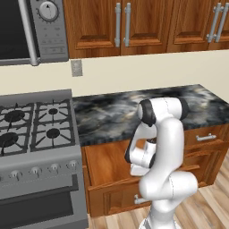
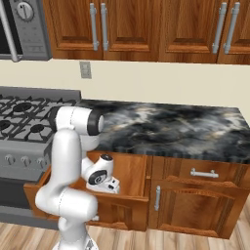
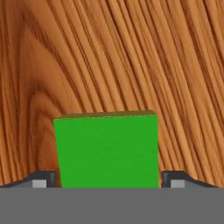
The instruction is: Restock the sink supplies by placing the sponge and soap dispenser on the counter and next to the sink. Make sure the soap dispenser is upright.
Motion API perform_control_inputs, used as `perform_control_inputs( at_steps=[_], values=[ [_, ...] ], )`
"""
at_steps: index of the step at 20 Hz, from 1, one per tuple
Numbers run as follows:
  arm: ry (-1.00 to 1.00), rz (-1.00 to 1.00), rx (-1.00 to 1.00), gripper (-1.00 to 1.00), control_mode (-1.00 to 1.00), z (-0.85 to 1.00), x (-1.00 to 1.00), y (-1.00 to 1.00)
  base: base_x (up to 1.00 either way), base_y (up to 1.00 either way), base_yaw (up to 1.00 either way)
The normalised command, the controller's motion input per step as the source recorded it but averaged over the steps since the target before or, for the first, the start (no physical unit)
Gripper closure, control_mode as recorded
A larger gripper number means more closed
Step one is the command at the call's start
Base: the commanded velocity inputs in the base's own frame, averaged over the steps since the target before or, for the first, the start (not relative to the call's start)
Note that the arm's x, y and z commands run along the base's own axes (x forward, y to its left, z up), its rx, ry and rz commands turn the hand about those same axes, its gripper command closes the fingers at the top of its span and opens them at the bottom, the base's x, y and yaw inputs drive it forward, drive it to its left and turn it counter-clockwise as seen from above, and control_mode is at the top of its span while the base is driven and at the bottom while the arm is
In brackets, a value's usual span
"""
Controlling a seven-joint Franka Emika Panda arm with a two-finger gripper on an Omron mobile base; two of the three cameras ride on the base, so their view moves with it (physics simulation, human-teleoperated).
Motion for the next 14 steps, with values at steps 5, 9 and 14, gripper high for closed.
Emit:
perform_control_inputs(
  at_steps=[5, 9, 14],
  values=[
    [0.0, 0.0, -0.01, 1.0, -1.0, -0.29, 0.0, 0.0, 0.0, 0.0, 0.0],
    [0.0, 0.0, 0.0, 1.0, -1.0, -0.14, 0.0, 0.0, 0.0, 0.0, 0.0],
    [0.0, 0.0, 0.0, 1.0, -1.0, -0.01, 0.0, 0.0, 0.0, 0.0, 0.0]
  ],
)
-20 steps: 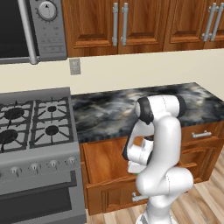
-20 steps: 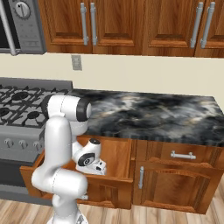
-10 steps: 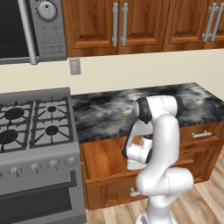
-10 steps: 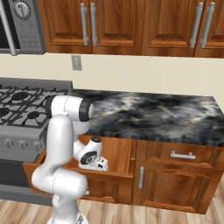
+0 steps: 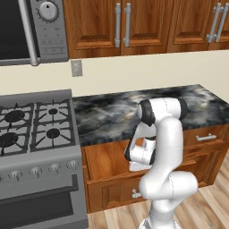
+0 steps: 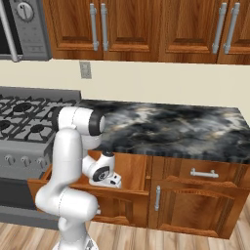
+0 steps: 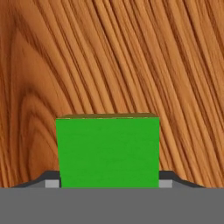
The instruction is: Restock the sink supplies by placing the sponge and soap dispenser on the counter and next to the sink. Make sure the soap dispenser is upright.
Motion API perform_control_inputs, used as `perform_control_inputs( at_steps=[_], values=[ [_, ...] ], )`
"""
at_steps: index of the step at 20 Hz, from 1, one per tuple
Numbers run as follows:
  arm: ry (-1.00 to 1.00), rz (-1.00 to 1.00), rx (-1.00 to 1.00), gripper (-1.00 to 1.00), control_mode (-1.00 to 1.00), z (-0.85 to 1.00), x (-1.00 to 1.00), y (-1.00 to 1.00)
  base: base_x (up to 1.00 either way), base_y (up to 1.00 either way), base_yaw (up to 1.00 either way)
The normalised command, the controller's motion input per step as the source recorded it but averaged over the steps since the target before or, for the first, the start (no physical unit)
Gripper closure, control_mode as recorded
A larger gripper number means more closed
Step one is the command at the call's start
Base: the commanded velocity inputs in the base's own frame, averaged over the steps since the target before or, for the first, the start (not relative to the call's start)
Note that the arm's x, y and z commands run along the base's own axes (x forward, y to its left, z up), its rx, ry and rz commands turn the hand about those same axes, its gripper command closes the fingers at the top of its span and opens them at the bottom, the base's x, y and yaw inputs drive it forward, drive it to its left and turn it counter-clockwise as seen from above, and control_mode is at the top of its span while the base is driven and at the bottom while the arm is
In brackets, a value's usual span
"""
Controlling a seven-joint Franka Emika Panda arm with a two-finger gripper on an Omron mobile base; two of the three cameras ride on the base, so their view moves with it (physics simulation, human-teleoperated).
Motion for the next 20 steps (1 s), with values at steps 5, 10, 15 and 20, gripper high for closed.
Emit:
perform_control_inputs(
  at_steps=[5, 10, 15, 20],
  values=[
    [0.0, 0.0, 0.0, 1.0, -1.0, 0.0, 0.0, 0.0, 0.0, 0.0, 0.0],
    [0.0, 0.0, 0.0, 1.0, -1.0, 0.0, 0.0, -0.01, 0.0, 0.0, 0.0],
    [-0.04, 0.0, 0.0, 1.0, -1.0, 0.5, -0.18, -0.08, 0.0, 0.0, 0.0],
    [0.0, 0.0, 0.0, 1.0, -1.0, 1.0, 0.0, 0.03, 0.0, 0.0, 0.0]
  ],
)
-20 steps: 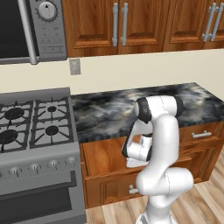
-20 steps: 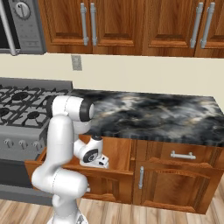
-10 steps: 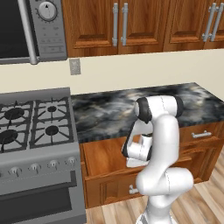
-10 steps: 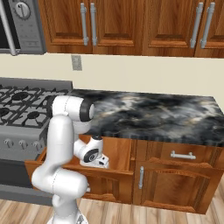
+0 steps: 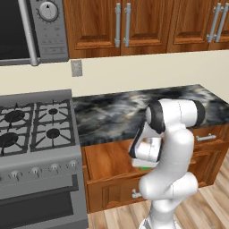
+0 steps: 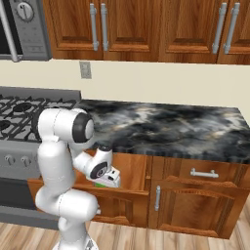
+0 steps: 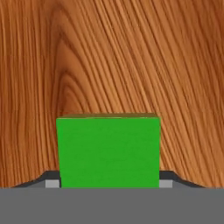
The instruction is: Restock the sink supplies by placing the sponge and soap dispenser on the counter and next to the sink. Make sure the soap dispenser is upright.
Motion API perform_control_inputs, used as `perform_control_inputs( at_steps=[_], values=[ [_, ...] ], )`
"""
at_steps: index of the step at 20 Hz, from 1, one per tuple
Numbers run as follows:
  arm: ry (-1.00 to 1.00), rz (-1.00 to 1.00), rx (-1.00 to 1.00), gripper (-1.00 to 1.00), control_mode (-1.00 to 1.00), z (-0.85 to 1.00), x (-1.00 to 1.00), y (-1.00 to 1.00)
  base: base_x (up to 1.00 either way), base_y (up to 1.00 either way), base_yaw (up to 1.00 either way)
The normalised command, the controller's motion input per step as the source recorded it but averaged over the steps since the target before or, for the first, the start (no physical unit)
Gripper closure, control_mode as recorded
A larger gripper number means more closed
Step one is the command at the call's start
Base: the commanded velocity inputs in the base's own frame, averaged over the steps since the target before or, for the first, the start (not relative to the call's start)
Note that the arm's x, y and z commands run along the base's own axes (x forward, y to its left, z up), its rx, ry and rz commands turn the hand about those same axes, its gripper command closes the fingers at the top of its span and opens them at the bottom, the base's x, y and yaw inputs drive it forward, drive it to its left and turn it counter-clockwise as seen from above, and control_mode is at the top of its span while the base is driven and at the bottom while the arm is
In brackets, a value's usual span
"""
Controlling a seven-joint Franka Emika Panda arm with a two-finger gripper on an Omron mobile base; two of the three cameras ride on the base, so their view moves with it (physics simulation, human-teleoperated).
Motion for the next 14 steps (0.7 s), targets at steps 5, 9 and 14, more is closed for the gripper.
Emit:
perform_control_inputs(
  at_steps=[5, 9, 14],
  values=[
    [0.0, 0.0, 0.0, 1.0, -1.0, 1.0, -0.05, 0.01, 0.0, 0.0, 0.0],
    [-0.01, 0.0, -0.03, 1.0, -1.0, 1.0, -0.08, 0.01, 0.0, 0.0, 0.0],
    [-0.01, 0.0, 0.0, 1.0, -1.0, 1.0, -0.02, 0.0, 0.0, 0.0, 0.0]
  ],
)
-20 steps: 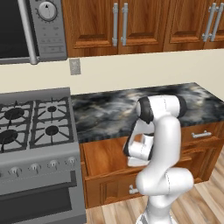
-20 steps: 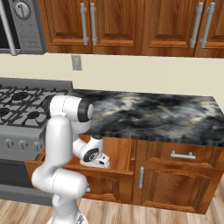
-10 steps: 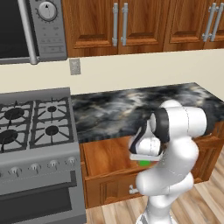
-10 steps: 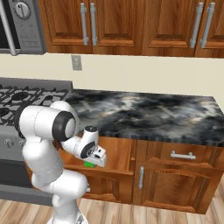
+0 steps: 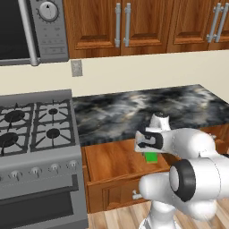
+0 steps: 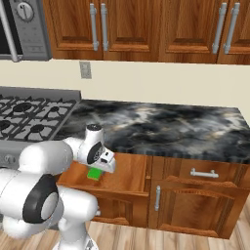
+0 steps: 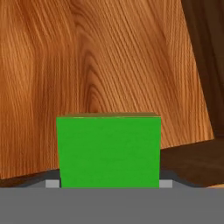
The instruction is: Restock the sink supplies by placing the sponge and soap dispenser on the counter and next to the sink. Make sure the soap dispenser is upright.
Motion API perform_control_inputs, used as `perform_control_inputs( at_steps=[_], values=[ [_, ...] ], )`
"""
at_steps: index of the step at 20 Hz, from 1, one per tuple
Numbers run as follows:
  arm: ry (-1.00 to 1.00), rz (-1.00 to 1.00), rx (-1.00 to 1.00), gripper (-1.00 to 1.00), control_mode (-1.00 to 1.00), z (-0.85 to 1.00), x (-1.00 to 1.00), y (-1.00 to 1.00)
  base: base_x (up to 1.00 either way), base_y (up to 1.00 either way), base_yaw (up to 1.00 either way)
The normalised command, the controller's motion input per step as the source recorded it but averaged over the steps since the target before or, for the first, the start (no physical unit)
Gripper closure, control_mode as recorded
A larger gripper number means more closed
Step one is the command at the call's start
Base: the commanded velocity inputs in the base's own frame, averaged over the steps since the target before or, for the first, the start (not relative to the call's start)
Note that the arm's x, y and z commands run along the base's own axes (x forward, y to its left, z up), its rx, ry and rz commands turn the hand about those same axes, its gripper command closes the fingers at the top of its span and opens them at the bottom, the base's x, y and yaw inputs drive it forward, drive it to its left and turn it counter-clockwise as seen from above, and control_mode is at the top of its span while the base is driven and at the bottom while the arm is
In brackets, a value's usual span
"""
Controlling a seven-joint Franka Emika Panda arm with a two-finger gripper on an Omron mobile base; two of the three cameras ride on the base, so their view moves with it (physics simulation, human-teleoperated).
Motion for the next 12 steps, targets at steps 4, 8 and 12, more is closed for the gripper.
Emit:
perform_control_inputs(
  at_steps=[4, 8, 12],
  values=[
    [-0.03, 0.0, -0.01, 1.0, -1.0, 1.0, -0.11, 0.1, 0.0, 0.0, 0.0],
    [-0.01, 0.0, -0.02, 1.0, -1.0, 1.0, -0.2, 0.22, 0.0, 0.0, 0.0],
    [-0.01, 0.0, -0.03, 1.0, -1.0, 0.99, -0.3, 0.31, 0.0, 0.0, 0.0]
  ],
)
